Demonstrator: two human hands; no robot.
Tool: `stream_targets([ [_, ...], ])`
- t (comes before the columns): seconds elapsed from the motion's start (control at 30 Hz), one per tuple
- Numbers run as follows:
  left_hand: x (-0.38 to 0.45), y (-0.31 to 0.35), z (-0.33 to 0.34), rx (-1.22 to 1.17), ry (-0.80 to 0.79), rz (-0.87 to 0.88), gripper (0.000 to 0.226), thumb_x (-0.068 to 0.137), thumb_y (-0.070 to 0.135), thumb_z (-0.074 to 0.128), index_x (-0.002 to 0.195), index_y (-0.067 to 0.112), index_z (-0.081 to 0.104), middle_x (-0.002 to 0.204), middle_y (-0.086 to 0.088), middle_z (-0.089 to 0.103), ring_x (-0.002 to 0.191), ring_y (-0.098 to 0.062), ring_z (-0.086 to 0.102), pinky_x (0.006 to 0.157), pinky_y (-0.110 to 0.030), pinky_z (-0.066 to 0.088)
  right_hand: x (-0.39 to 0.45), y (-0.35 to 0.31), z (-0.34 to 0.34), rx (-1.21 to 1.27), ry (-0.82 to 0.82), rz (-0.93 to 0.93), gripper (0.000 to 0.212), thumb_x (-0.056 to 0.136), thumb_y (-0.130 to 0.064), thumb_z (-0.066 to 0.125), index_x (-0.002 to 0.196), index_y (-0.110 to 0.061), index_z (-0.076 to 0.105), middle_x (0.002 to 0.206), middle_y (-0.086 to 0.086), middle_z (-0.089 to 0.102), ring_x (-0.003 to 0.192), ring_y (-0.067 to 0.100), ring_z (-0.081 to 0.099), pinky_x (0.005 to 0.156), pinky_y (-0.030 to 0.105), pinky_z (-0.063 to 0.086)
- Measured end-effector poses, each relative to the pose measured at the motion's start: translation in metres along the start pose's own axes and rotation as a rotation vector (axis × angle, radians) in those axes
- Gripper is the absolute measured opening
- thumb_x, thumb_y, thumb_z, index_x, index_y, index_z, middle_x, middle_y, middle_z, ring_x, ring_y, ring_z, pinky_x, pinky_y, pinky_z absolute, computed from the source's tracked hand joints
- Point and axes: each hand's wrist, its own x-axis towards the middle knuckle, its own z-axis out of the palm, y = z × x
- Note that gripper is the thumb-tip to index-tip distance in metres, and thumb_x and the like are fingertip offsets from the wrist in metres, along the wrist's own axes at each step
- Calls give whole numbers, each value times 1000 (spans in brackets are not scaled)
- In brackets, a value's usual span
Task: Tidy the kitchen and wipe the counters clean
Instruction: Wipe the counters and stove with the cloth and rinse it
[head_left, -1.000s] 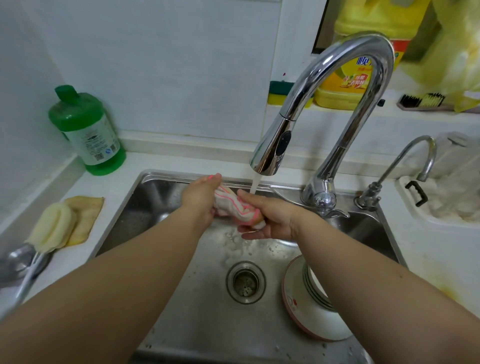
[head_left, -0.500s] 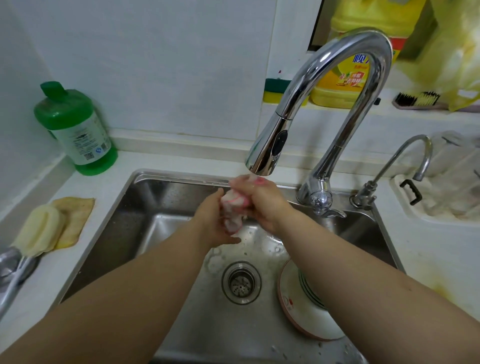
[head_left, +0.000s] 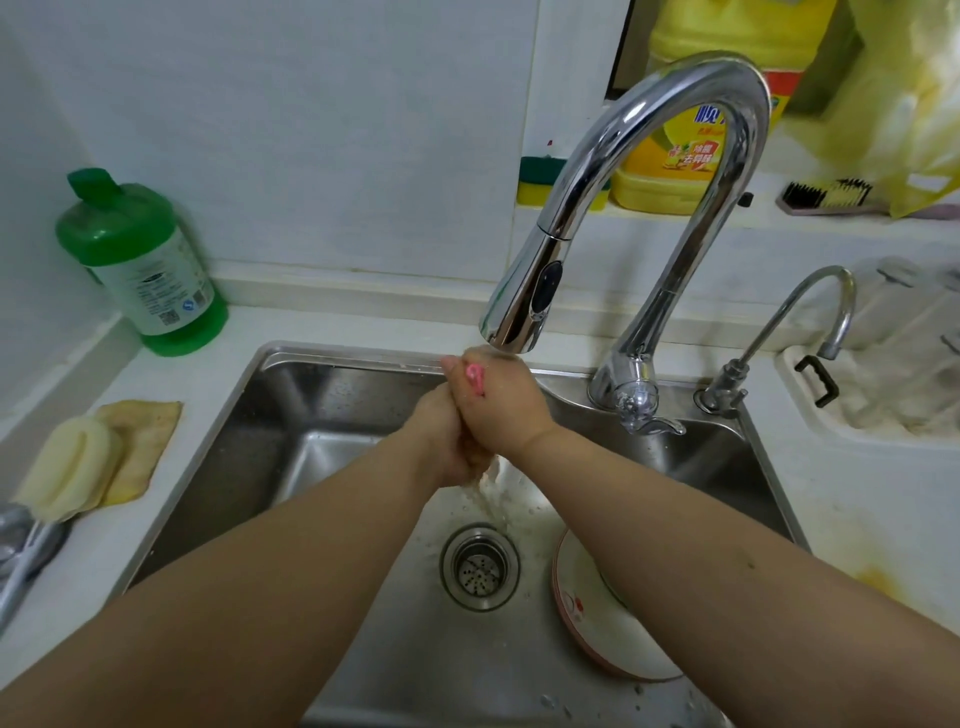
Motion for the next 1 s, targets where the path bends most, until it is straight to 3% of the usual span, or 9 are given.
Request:
stream_targets([
  [0.17,4,7,-13,272,26,-10,41,96,30,34,59,19,46,43,3,38,33,-8,27,34,-10,19,15,12,16,38,-13,173,34,100,-32,33,74,-14,44,63,-5,40,69,20,44,49,20,28],
  [0.23,4,10,-15,296,31,2,42,100,37,33,68,19,54,45,2,49,32,-9,34,34,-10,24,19,19,18,335,-4,404,28,97,-30,42,78,-15,57,74,-1,56,72,20,56,58,13,44],
  [0.3,5,12,-19,305,40,36,41,100,39,36,83,14,63,55,-4,61,34,-11,46,39,-14,39,22,25,15,608,-36,635,22,93,-15,47,105,-6,64,96,16,65,78,26,63,66,29,53],
  [0.4,1,17,-28,473,95,146,21,96,24,48,103,9,60,72,-5,62,34,-8,52,54,-23,42,15,22,8,991,-101,812,28,91,2,43,110,-7,62,71,15,57,58,23,51,46,28,35],
  [0.53,0,19,-28,531,22,242,28,94,40,51,90,17,68,84,-3,68,63,-10,61,57,-23,43,7,17,6,1194,-206,745,22,97,-27,52,90,-8,62,83,20,55,68,29,57,70,40,49],
  [0.67,3,14,-24,567,-43,315,41,89,51,56,103,14,68,94,-6,71,85,-19,66,76,-28,50,5,19,1,1447,-207,747,31,101,-24,39,108,-3,61,103,17,63,75,22,59,80,38,55],
  [0.8,5,8,-22,609,12,406,37,89,40,61,118,17,62,108,-7,69,98,-24,66,89,-42,54,-4,26,-12,1363,-200,698,28,93,3,39,108,1,62,82,14,65,51,14,55,57,25,51],
  [0.93,-2,8,-3,549,-17,374,40,90,48,56,111,15,65,109,-6,67,83,-14,64,49,-21,53,-16,30,-20,1055,-276,509,16,90,2,52,99,-7,63,89,32,60,72,33,59,69,37,44],
  [1.0,-1,5,8,530,-15,344,40,90,45,58,115,14,63,109,-9,67,78,-15,62,52,-24,52,-22,30,-20,884,-273,456,16,90,-3,57,97,-18,60,77,21,64,64,28,60,63,35,46],
])
